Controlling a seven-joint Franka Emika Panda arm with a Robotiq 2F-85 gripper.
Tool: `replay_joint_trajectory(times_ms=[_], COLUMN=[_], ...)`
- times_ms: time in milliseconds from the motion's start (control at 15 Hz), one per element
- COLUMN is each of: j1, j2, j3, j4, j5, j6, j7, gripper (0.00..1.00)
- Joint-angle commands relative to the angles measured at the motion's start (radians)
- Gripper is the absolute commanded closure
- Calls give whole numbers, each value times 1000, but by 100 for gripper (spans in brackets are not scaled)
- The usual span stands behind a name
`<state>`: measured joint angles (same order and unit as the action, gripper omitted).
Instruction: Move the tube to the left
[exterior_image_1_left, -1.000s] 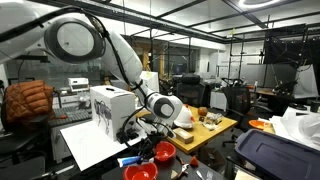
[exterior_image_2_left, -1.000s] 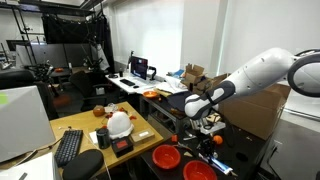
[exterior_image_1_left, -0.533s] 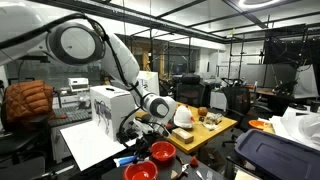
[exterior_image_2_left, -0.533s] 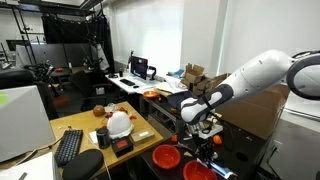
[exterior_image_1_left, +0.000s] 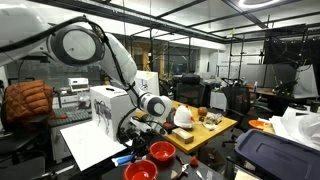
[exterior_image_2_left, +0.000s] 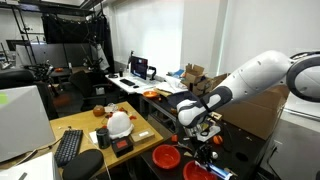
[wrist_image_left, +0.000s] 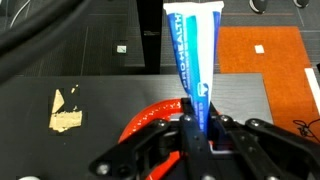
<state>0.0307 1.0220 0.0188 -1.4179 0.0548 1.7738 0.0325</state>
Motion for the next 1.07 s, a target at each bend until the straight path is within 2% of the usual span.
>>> replay_joint_trajectory(times_ms=[0,467,1000], j1=[22,59,79], j2=[9,18,-7], j3=[8,19,68], j4=[32,26,-7], j5=[-34,-108,-167], j6=[-44,-30,-9], j7=[-32,-95,-233], gripper=[96,96,96])
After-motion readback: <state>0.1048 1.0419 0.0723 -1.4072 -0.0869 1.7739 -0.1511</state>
